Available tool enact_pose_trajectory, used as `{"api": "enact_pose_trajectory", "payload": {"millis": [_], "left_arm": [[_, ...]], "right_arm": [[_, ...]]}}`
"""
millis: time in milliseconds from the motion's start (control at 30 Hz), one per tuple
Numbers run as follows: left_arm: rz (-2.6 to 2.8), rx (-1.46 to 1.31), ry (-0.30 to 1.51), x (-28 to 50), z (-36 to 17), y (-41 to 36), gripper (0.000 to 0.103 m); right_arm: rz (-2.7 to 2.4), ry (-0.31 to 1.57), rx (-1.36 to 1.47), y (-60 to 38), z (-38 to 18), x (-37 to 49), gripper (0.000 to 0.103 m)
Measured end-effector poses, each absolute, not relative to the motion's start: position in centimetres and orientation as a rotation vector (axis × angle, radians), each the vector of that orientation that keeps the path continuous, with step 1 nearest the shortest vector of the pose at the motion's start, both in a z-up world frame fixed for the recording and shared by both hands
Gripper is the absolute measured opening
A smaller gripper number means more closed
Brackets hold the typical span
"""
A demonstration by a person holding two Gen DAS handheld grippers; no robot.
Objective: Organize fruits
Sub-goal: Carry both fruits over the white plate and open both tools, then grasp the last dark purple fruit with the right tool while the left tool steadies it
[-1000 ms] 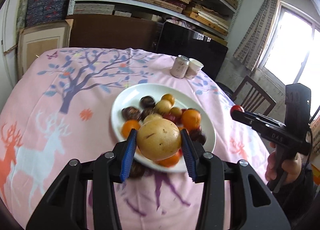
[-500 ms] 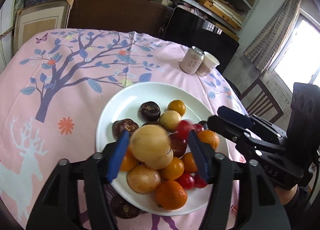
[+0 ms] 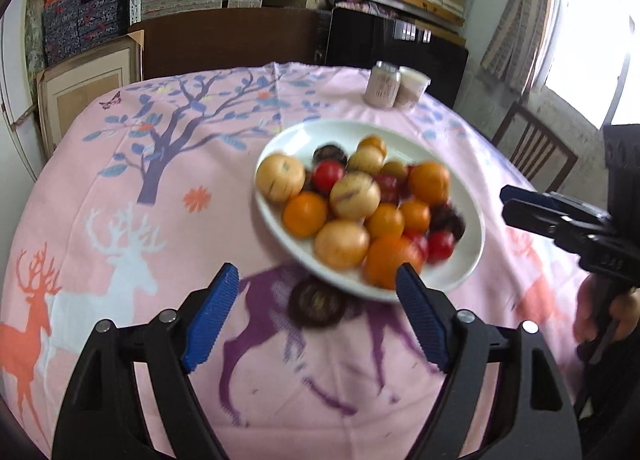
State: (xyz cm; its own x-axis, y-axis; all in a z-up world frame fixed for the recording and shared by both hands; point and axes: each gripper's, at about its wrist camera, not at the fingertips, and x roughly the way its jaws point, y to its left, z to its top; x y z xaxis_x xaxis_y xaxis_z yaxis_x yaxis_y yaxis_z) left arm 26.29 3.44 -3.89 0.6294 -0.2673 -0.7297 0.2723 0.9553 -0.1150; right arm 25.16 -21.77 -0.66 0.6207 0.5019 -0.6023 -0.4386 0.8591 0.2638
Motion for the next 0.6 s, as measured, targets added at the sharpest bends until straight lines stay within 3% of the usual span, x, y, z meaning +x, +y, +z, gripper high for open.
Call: {"api": "enact_pose_trajectory", "payload": {"millis": [300, 500, 567, 600], "left_arm": [[-0.401, 0.196, 0.827, 26.9, -8.0, 4.6, 0.078], [-0.529, 0.308, 0.868, 28.3, -9.8, 1.2, 0.078], [-0.576, 0.314, 0.882, 28.0, -10.0, 0.5, 0.068], [-0.596, 0.318, 0.875, 27.7, -9.9, 0.2, 0.067]], "right_arm": [[0.675, 0.846, 0.069, -16.8, -5.0, 21.9, 0.048], [0.634, 0.87, 0.089, -17.4, -5.7, 22.1, 0.048], [0.633, 0.866, 0.086, -17.4, -5.7, 22.0, 0.048], [0.632, 0.865, 0.085, -17.5, -5.7, 22.1, 0.048]]}}
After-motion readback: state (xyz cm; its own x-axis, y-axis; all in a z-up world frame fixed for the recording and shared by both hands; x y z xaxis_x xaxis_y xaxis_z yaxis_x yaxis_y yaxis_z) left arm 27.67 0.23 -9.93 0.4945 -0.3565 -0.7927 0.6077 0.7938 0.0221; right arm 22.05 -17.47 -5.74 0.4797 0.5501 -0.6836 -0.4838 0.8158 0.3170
